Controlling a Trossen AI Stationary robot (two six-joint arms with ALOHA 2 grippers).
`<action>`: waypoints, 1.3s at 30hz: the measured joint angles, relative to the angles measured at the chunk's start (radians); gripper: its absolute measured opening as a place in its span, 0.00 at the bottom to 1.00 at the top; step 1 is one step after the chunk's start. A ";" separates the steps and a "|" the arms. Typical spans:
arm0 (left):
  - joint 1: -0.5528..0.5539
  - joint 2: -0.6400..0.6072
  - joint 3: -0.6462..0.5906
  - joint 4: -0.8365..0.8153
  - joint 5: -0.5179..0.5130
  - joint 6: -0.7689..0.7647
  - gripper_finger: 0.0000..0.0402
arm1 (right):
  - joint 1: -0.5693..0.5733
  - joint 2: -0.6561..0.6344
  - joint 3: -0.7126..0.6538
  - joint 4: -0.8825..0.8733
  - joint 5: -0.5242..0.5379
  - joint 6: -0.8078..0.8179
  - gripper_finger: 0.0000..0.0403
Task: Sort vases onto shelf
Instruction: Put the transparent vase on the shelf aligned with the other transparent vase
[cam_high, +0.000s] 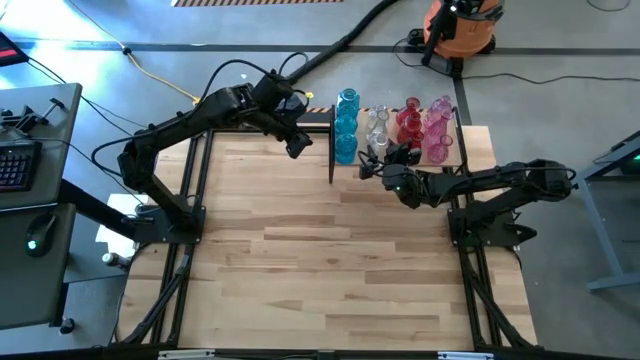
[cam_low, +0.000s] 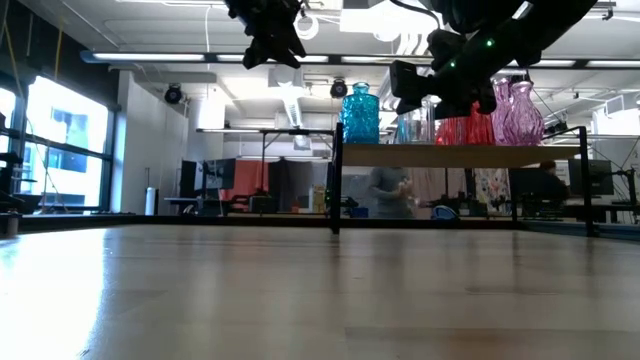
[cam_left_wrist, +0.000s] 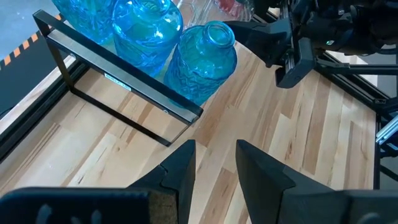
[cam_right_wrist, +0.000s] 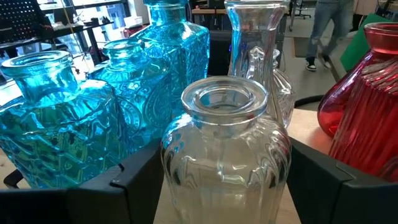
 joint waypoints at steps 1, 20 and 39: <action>0.000 0.000 0.000 0.000 0.000 0.000 0.26 | 0.000 0.000 0.000 0.000 0.001 0.000 0.64; 0.000 0.000 0.000 0.000 0.000 0.000 0.26 | -0.006 0.002 -0.002 -0.012 0.020 0.026 0.69; 0.000 0.000 0.000 0.001 0.000 0.000 0.26 | -0.006 0.005 -0.006 0.003 0.003 0.050 0.76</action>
